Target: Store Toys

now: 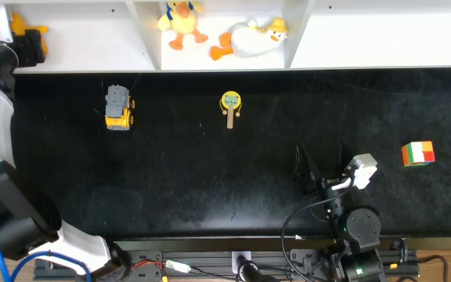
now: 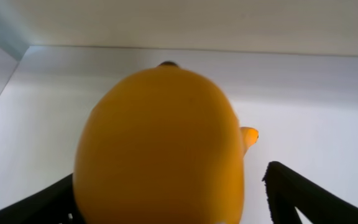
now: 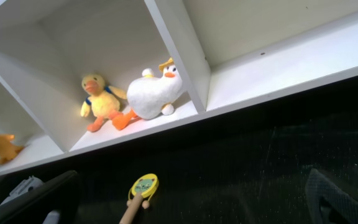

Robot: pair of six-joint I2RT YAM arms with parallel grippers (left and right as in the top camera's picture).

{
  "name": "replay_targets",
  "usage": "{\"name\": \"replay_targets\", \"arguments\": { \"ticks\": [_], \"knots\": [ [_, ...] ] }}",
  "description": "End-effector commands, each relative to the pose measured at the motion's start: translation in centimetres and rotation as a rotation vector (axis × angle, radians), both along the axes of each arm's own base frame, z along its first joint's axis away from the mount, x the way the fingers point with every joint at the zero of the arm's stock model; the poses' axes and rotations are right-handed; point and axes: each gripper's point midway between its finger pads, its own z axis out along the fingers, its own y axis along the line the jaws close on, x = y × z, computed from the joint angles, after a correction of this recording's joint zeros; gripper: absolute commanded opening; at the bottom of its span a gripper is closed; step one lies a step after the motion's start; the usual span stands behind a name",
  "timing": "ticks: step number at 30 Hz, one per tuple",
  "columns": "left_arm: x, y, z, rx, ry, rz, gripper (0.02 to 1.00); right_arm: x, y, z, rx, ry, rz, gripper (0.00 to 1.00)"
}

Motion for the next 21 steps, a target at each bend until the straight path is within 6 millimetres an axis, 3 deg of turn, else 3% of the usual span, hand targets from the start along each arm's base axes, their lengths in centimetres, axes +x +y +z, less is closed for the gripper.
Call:
{"name": "replay_targets", "arguments": {
  "ticks": [1, 2, 11, 21],
  "knots": [
    [0.5, -0.4, 0.5, -0.011, -0.018, -0.018, 0.939, 0.1, -0.2, -0.3, 0.0, -0.001, -0.013, 0.996],
    [0.4, -0.4, 0.6, -0.01, -0.02, -0.018, 0.998, 0.1, -0.2, -0.3, 0.0, -0.001, -0.013, 0.991],
    [-1.5, -1.3, 3.7, -0.004, -0.031, -0.018, 0.998, 0.1, -0.2, -0.3, 0.0, -0.001, -0.013, 0.996],
    [-6.7, -3.9, 8.4, -0.014, -0.011, -0.018, 0.998, 0.1, -0.2, -0.3, 0.0, -0.001, -0.013, 0.993]
  ]
}}
